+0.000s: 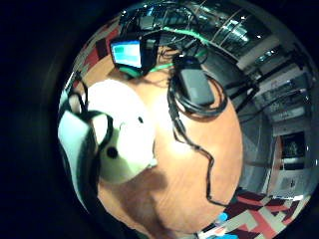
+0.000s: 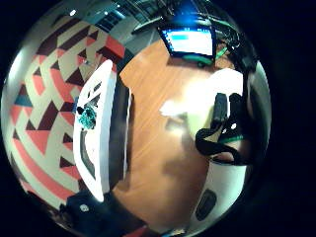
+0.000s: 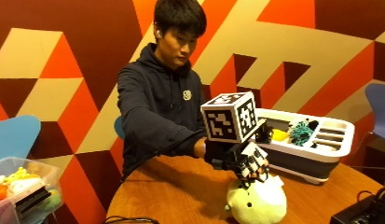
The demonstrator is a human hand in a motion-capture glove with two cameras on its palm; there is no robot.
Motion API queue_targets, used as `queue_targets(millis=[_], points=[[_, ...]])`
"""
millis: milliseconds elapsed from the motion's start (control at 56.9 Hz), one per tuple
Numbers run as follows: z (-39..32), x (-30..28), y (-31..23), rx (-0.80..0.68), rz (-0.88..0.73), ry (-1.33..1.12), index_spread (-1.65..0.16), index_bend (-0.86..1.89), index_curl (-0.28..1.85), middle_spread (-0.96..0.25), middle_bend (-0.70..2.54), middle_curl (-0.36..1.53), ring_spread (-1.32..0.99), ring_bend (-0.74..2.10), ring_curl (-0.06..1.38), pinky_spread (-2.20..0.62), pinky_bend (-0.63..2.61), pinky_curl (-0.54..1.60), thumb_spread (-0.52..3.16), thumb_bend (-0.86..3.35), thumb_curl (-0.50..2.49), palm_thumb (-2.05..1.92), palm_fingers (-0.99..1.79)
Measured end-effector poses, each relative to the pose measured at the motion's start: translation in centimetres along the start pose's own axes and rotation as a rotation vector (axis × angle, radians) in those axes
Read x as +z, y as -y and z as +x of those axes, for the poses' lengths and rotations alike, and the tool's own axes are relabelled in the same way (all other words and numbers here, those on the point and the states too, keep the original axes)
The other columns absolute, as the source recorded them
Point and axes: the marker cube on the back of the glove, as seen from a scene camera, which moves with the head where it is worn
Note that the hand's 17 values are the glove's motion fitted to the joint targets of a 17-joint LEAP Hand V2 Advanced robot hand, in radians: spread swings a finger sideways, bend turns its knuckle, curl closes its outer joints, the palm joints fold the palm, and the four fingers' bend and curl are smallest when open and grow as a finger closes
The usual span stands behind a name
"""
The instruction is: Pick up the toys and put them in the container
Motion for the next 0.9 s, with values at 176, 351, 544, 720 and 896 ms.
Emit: queue_targets(millis=[176,351,544,720,896], points=[[-0.3,-1.1,-0.2,0.002,0.027,0.016,-0.33,1.12,1.1,-0.37,1.37,1.09,-0.59,1.62,0.86,-0.6,1.31,0.77,1.62,0.29,0.48,0.64,0.98],[-0.2,-1.8,-0.4,-0.001,0.037,0.005,-0.32,1.29,1.23,-0.4,1.53,1.21,-0.62,1.73,0.96,-0.71,1.41,0.92,1.59,0.32,0.55,0.66,0.84],[-0.4,-3.0,-0.6,-0.014,0.074,0.013,-0.3,1.42,1.3,-0.41,1.63,1.27,-0.63,1.79,1.02,-0.77,1.46,1.05,1.58,0.32,0.63,0.64,0.75],[-0.7,-4.5,-0.8,-0.03,0.135,0.053,-0.27,1.49,1.33,-0.41,1.68,1.3,-0.63,1.8,1.06,-0.8,1.47,1.14,1.58,0.3,0.69,0.6,0.69],[-0.7,-5.2,-0.9,-0.059,0.125,0.049,-0.26,1.51,1.34,-0.41,1.69,1.31,-0.64,1.79,1.09,-0.81,1.5,1.21,1.59,0.3,0.7,0.54,0.62]])
